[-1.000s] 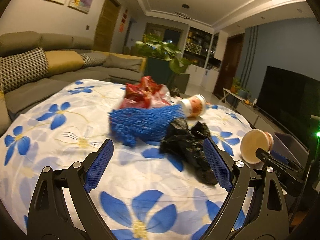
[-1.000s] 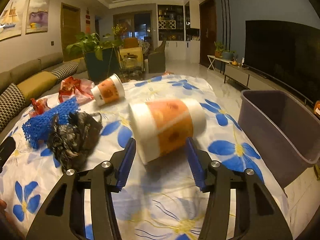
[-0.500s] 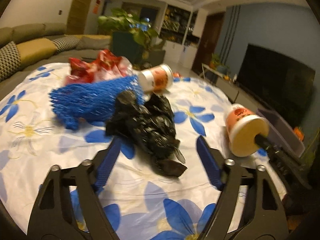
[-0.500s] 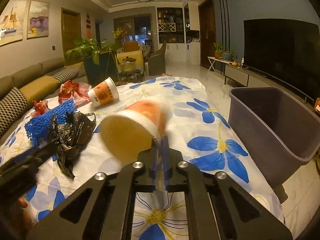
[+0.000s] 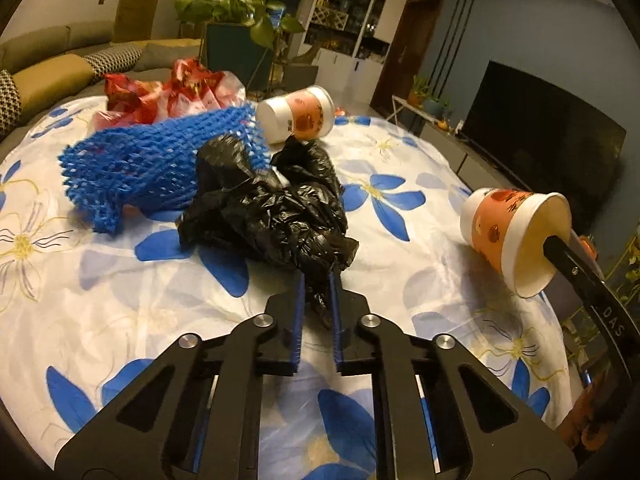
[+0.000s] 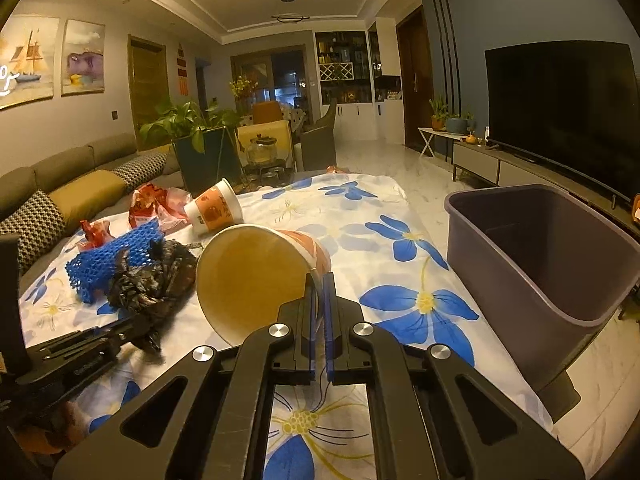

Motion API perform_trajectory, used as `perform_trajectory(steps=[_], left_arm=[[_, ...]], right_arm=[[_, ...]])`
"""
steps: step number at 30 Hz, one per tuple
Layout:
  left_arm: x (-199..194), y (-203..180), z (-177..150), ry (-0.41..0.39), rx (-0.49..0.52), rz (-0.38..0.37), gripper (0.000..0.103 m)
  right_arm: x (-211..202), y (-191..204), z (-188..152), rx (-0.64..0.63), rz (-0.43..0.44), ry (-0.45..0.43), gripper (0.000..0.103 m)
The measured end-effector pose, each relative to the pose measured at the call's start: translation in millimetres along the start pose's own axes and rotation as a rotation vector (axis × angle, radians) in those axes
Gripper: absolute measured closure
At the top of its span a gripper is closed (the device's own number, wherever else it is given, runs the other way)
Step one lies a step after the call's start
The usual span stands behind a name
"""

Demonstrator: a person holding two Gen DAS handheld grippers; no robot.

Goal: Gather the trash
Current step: 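Grasp the black plastic bag with the left tool while the right tool holds the cup, then carry the black bag and white paper cup over the grey bin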

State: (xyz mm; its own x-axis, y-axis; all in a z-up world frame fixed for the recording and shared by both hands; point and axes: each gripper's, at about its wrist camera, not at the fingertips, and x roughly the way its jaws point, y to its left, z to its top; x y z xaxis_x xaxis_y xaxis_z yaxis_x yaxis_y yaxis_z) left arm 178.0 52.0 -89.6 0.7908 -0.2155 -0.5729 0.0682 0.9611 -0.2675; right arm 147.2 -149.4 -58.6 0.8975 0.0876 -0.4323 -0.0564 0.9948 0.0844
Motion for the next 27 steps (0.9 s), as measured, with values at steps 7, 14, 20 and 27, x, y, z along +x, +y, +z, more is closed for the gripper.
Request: perform_trajectory(steps=[7, 14, 20, 27], left_arm=[[-47.2, 1.0, -2.5, -0.11, -0.006, -0.005, 0.097], [-90.5, -4.7, 4.5, -0.206, 0.01, 0.0, 0.097], [-105.2, -19.5, 6.4, -0.234, 0.032, -0.004, 0.097], [-108.7, -55.1, 6.2, -0.247, 0.083, -0.043, 0.097]], right_arm=[[-12.1, -4.0, 1.0, -0.003, 0.002, -0.02, 0.099], [-30.3, -10.1, 2.8, 0.007, 0.012, -0.049, 0.099], [-51.7, -16.4, 5.4, -0.001, 0.013, -0.089, 0.099], [-78.7, -33.2, 9.9, 0.003, 0.0, -0.138, 0.099]])
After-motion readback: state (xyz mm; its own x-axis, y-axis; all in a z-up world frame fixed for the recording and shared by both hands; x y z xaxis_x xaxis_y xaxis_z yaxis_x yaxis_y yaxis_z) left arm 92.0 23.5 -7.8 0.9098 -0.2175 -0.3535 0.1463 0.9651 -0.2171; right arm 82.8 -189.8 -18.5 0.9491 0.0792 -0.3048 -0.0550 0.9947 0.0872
